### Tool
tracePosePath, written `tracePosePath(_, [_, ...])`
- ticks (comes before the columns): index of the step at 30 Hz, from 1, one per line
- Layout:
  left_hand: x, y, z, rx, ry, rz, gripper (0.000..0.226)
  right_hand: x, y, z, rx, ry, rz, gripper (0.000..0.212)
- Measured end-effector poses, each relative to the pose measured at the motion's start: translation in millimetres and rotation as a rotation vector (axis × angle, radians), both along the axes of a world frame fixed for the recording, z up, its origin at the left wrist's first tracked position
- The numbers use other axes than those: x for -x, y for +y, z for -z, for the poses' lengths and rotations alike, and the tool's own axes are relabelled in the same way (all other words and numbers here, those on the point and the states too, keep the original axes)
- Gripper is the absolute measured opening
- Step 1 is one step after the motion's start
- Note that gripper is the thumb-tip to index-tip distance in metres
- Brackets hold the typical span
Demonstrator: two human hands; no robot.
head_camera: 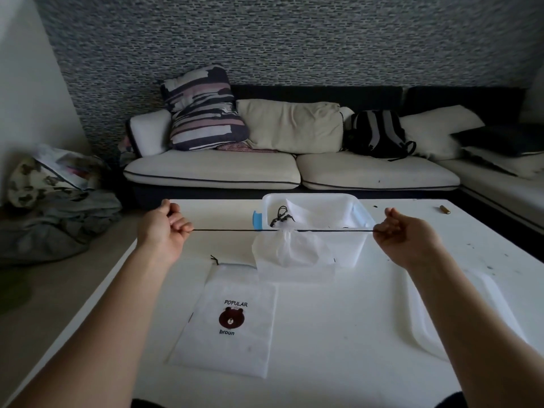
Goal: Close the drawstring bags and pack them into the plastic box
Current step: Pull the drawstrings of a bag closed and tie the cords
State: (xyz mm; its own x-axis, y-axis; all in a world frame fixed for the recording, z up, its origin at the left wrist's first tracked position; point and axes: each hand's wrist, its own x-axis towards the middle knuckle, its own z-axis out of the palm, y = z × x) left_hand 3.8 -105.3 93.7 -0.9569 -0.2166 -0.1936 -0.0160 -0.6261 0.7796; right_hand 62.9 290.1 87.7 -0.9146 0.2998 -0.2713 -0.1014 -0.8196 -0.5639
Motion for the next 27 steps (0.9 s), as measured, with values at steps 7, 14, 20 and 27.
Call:
tracePosePath(7, [4, -5, -1, 0.14, -0.02, -0.032, 0.04, 3, 2, 0, -0.136, -0.051, -0.012, 0.026])
tracePosePath(14, [18, -7, 6, 0.233, -0.032, -0.14, 0.038, 8, -3, 2, -0.176, -0.041, 0.018, 0.025])
tracePosePath(20, [15, -3, 8, 0.239, -0.016, -0.175, 0.044, 7, -6, -2, -0.15, -0.039, 0.115, 0.024])
tracePosePath(27, [-20, 46, -5, 0.315, 0.058, 0.102, 0.042, -17, -23, -16, -0.602, 0.037, -0.057, 0.016])
